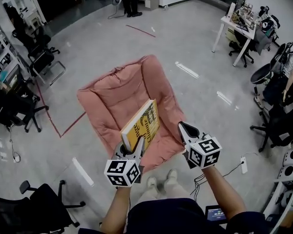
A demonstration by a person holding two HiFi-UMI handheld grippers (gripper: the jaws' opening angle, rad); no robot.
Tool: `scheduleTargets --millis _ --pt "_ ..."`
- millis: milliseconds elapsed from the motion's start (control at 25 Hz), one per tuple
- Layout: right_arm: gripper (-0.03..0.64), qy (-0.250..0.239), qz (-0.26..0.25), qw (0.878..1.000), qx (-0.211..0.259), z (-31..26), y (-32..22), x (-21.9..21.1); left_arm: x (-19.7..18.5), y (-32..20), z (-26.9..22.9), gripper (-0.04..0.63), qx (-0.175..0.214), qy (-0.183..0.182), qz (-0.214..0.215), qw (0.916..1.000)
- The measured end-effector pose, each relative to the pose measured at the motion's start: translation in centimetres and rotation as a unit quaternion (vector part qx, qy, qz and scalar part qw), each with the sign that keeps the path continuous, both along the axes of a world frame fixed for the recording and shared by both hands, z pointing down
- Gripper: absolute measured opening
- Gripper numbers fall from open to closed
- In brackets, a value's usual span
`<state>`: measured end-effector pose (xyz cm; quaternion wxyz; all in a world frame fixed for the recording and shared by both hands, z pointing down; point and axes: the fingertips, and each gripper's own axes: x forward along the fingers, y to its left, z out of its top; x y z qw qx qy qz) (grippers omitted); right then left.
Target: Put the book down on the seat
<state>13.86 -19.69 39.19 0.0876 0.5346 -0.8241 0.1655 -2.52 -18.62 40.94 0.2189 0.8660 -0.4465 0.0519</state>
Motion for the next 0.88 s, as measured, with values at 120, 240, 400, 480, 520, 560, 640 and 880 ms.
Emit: scheduleTargets --millis 120,240,400,480,520,560,640,880 --pt "0.02 -0.003 -0.014 1.0 -0.009 0.8 -0.5 -0.2 -0.5 -0.2 0.9 0.146 -0.011 -0.005 -0.02 0.9997" --pt "0.02 -0.003 -0.031 0.999 -0.018 1.5 -1.1 -0.7 -1.1 -0.5 1.8 0.146 -0.02 -0.007 -0.039 0.999" --pt "0.02 -0.002 -0.049 0.998 -0.032 2.7 -2.0 -1.4 -2.1 -0.9 3.0 0.146 -0.032 -0.008 -0.061 0.9976" --pt "0.02 -0.001 -0.055 0.998 -0.04 3.6 -2.4 -2.2 -3.0 -0.9 4.0 0.146 -0.04 -0.007 -0.071 0.9966" --pt "0.02 -0.001 -0.059 0.997 -0.044 4.0 -2.5 -2.6 -3.5 -0.7 4.5 0.146 -0.045 -0.008 -0.076 0.996" --pt "0.02 -0.001 -0.062 0.997 -0.048 4.4 -2.6 -2.9 -3.9 -0.6 5.1 0.146 -0.05 -0.009 -0.081 0.9954" --pt "0.019 -0.001 -0.067 0.996 -0.054 5.1 -2.9 -3.1 -4.2 -0.5 6.0 0.146 -0.058 -0.012 -0.087 0.9944" --pt "0.02 0.0 -0.084 0.994 -0.071 7.5 -3.4 -3.9 -5.2 -0.9 8.8 0.146 -0.075 -0.023 -0.109 0.9909"
